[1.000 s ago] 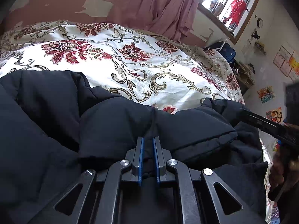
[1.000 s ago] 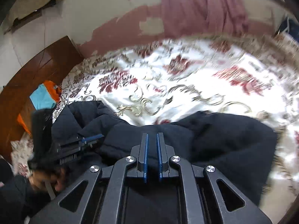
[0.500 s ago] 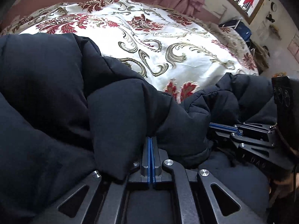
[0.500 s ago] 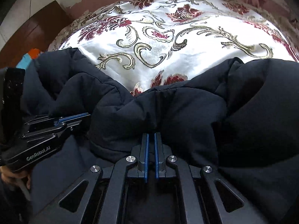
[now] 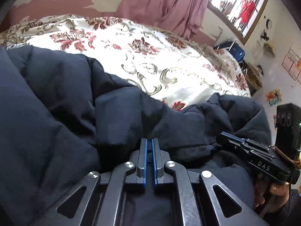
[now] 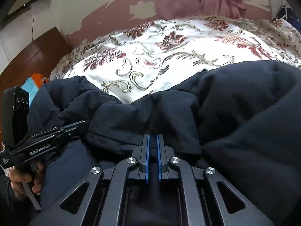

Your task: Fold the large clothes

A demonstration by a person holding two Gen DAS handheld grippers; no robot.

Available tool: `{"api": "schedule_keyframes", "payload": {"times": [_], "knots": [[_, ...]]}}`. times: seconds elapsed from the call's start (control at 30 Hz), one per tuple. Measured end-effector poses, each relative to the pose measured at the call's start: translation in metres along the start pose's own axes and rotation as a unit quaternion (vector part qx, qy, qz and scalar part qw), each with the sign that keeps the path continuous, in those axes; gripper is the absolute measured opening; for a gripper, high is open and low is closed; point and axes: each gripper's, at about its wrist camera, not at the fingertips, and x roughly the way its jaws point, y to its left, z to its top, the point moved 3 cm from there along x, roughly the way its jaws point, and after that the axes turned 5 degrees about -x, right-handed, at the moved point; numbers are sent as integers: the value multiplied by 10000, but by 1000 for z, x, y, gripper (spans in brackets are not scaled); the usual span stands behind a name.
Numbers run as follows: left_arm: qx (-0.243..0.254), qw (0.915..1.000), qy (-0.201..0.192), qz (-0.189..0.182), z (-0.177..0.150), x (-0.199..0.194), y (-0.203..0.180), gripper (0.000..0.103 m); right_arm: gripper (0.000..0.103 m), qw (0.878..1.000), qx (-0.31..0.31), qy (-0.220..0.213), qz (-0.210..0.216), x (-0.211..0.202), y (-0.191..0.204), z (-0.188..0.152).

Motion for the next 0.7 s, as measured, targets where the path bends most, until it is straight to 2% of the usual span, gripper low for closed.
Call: {"api": "schedule_keyframes", "payload": {"times": [0.07,0.17,0.27,0.4,0.47,0.5,0.7], "knots": [[-12,9997,-185,-164,3,-11,-5,8,12,10000,2,-39,59,-4,-6,-3],[-14,9988,-284,-410,7,-14,-12,18,14,10000,22,-39,25,-1,-8,-5],[34,9980,-5,-635,8,0,-21,18,14,9999,66,-107,20,1,-9,-8],[281,9982,424,-316,4,27,-28,20,14,9998,190,-36,73,12,-14,-11],[168,9982,505,-264,6,34,-24,27,14,9998,207,22,57,19,-16,-12],[71,9980,568,-267,7,39,-20,28,13,9998,214,41,45,23,-16,-12],[251,9982,538,39,-1,48,-22,28,10,9997,215,57,-47,30,-12,-14]]}}
